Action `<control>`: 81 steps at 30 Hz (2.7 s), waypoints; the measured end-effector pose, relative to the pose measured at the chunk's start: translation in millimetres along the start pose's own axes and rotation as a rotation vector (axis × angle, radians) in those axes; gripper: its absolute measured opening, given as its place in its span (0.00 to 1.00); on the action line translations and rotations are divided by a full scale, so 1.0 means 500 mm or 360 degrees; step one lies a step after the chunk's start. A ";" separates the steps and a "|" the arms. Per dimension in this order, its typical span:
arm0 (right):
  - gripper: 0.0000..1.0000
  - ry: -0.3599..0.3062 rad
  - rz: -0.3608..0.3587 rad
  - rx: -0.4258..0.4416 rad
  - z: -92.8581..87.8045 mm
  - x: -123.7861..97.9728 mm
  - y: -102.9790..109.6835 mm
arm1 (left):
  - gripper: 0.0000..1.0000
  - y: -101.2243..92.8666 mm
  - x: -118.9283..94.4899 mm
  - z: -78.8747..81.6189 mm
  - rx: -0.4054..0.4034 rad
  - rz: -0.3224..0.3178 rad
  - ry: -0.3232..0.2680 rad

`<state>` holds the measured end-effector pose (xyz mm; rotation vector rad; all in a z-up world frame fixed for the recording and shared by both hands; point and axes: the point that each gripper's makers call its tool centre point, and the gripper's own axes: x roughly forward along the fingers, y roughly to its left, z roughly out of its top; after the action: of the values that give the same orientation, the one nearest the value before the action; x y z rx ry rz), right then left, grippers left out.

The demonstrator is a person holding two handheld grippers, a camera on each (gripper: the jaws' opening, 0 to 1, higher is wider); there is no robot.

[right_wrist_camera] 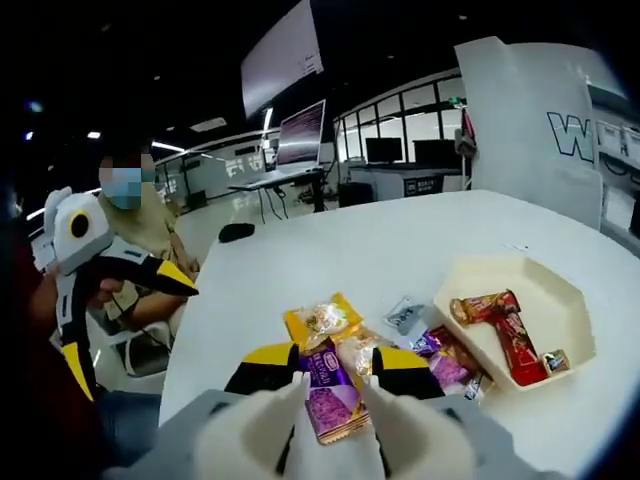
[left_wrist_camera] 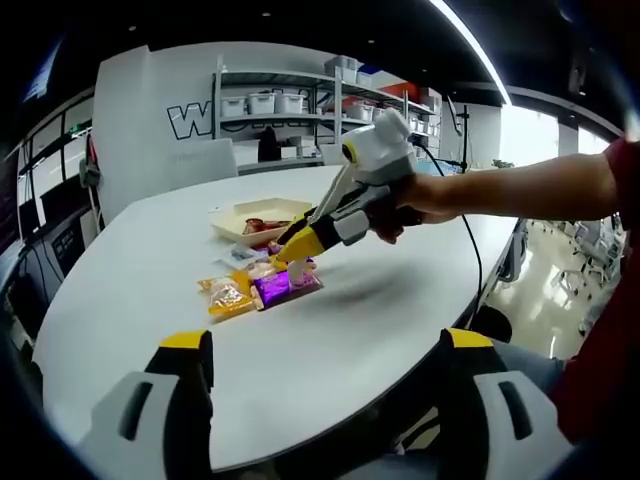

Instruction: Place the target food into the container with the food tongs after gripping and lifting it, then release it inside without dropping or visibly crushing the food.

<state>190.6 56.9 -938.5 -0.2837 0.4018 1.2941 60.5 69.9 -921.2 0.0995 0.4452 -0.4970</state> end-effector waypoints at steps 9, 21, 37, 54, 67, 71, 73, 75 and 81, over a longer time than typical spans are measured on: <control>0.25 -0.0006 0.0035 -0.0028 -0.006 0.013 0.017 | 0.91 -0.002 0.004 -0.004 -0.0018 -0.0013 -0.0001; 0.18 0.0065 0.0001 -0.0193 -0.023 0.016 0.035 | 0.90 -0.004 0.005 0.004 -0.0006 -0.0016 -0.0013; 0.18 0.0064 -0.0011 -0.0179 -0.039 -0.014 0.043 | 0.90 -0.014 0.000 0.020 -0.0015 -0.0023 -0.0054; 0.18 0.0091 -0.0032 -0.0204 -0.039 -0.023 0.058 | 0.91 -0.004 0.004 0.023 -0.0038 -0.0034 -0.0073; 0.17 0.0014 -0.0093 -0.0125 0.005 -0.049 0.030 | 0.90 -0.006 0.010 0.030 -0.0014 -0.0049 -0.0085; 0.17 -0.0012 -0.0098 -0.0122 0.024 -0.057 0.025 | 0.90 -0.001 0.010 0.023 -0.0018 -0.0041 -0.0076; 0.17 -0.0031 -0.0101 -0.0129 0.034 -0.061 0.027 | 0.90 -0.001 0.009 0.023 -0.0028 -0.0042 -0.0079; 0.17 -0.0029 -0.0098 -0.0129 0.036 -0.060 0.028 | 0.90 -0.001 0.009 0.023 -0.0026 -0.0043 -0.0082; 0.22 -0.0010 -0.0117 -0.0170 0.019 -0.046 0.037 | 0.90 -0.007 0.007 0.021 -0.0027 -0.0053 -0.0082</control>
<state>168.8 45.6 -919.6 -0.3813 0.3147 1.2460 65.4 63.4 -913.3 0.0627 0.4011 -0.5272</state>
